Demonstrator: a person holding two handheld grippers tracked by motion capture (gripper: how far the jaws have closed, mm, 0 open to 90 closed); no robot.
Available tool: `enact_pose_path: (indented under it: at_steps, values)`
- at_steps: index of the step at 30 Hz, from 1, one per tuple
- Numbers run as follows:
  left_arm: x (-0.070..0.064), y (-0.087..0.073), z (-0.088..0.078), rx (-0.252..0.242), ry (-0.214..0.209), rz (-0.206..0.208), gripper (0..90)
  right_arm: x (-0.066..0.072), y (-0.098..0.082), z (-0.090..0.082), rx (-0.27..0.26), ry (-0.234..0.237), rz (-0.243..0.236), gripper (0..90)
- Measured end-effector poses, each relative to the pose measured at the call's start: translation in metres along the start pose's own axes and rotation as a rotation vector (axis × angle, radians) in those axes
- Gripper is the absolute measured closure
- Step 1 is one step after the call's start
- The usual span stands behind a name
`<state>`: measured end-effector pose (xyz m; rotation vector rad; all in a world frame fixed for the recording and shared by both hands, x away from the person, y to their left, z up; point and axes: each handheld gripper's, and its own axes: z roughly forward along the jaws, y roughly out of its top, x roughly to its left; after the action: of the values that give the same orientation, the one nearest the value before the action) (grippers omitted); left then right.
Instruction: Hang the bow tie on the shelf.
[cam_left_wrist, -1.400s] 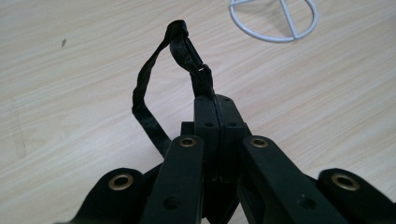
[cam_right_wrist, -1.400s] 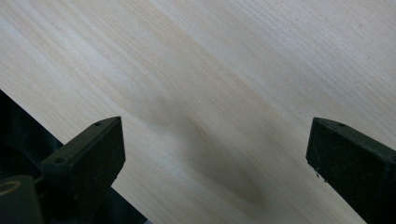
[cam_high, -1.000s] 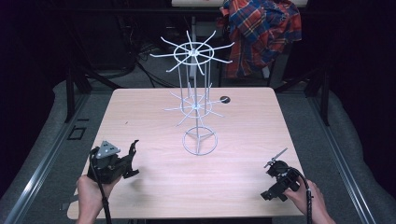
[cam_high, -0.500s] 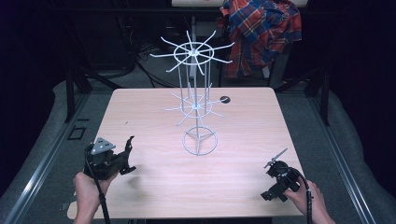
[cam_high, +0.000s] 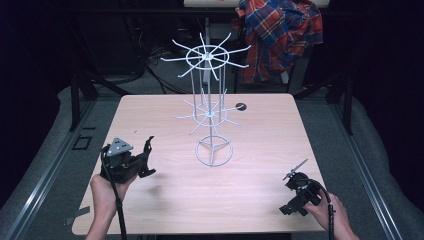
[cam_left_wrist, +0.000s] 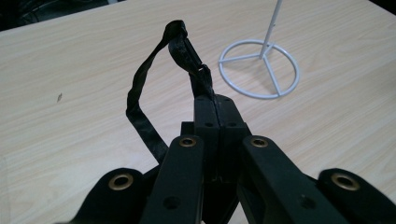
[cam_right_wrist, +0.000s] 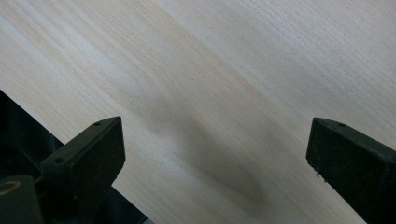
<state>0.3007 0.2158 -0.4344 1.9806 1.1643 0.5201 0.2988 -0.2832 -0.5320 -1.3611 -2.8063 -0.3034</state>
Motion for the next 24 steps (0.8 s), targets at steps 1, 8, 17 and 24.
enact_pose_path:
  at_steps: [1,8,17,24]
  values:
    - [0.0,0.0,0.0,0.0,0.0,0.0,89.7,0.0,0.0,0.0,0.0,0.0,0.0,4.1]
    - [-0.001,0.011,0.008,-0.016,-0.012,0.007,89.7,-0.001,0.001,0.0,0.013,0.003,-0.009,4.1]
    - [-0.001,0.024,0.013,-0.047,-0.034,0.004,89.7,-0.005,-0.001,0.0,0.013,0.002,0.007,4.1]
    - [-0.001,0.032,0.019,-0.063,-0.05,0.011,89.7,-0.005,-0.002,0.001,0.007,-0.002,0.026,4.1]
